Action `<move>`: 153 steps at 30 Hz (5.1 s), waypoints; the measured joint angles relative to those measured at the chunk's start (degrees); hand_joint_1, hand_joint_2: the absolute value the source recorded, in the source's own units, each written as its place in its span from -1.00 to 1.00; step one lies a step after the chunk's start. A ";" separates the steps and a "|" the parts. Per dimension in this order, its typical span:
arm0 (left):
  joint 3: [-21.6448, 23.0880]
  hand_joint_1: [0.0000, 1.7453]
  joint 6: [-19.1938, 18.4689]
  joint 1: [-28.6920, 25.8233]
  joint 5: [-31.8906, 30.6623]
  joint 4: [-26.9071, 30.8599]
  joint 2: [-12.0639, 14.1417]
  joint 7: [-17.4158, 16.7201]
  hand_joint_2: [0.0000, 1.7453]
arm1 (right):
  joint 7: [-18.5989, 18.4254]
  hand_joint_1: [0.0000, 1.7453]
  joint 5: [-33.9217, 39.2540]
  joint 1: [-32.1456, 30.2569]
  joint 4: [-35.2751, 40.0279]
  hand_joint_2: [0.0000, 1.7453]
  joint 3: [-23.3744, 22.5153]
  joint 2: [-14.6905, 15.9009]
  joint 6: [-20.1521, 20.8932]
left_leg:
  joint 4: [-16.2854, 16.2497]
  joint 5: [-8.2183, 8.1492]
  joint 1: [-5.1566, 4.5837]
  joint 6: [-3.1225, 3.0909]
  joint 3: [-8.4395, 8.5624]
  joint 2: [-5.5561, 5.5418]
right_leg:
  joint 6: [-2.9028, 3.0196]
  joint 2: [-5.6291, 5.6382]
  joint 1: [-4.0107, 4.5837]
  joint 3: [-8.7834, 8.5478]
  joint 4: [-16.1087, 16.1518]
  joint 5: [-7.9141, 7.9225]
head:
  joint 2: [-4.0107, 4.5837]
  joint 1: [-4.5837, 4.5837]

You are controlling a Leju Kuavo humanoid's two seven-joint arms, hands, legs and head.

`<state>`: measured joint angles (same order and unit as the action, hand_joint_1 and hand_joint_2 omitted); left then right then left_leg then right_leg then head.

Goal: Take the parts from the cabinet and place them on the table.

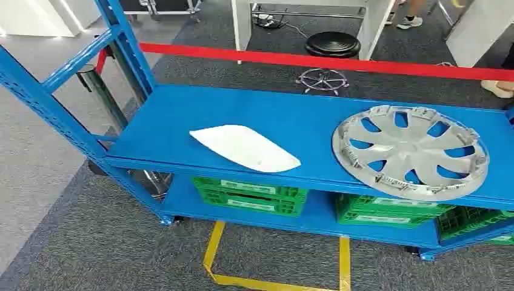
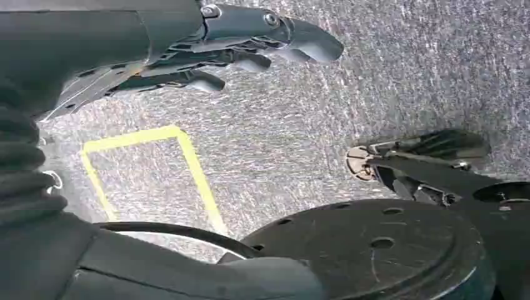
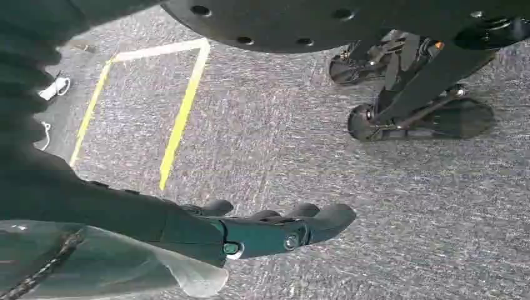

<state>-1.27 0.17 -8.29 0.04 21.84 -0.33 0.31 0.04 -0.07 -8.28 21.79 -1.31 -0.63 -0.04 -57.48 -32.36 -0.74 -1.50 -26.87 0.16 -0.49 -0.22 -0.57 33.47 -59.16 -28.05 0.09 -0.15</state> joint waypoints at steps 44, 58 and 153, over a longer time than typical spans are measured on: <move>-3.58 -1.00 14.67 8.23 6.01 -9.55 -6.93 21.88 1.00 | 38.80 -1.00 5.07 2.11 11.72 1.00 -27.22 -0.24 -11.26 | -0.01 0.00 -0.01 -0.01 0.01 0.00 | -0.03 0.00 -0.01 -0.03 0.02 0.02 | 0.00 -0.02; -3.61 -1.00 14.93 8.25 4.79 -9.92 -6.95 22.60 1.00 | 39.65 -1.00 -8.23 -2.17 37.78 1.00 -34.88 -7.36 -11.17 | -0.01 0.00 -0.01 0.00 0.01 0.00 | -0.03 0.00 0.00 -0.03 0.01 0.02 | 0.00 0.00; -2.03 -1.00 9.73 10.43 -6.51 -10.32 -4.90 18.49 1.00 | -5.99 -1.00 -34.05 25.41 49.00 1.00 18.86 36.54 12.96 | -0.08 0.03 -0.09 -0.04 -0.02 -0.01 | -0.27 0.00 -0.10 -0.05 0.06 0.18 | 0.00 0.00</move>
<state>-3.30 9.90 2.13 -6.47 11.52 -5.22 18.80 -5.94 -34.12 17.13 70.79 17.55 35.91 12.92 -57.56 -32.33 -0.84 -1.55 -26.89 0.15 -0.76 -0.23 -0.68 33.42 -59.10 -27.88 0.09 -0.15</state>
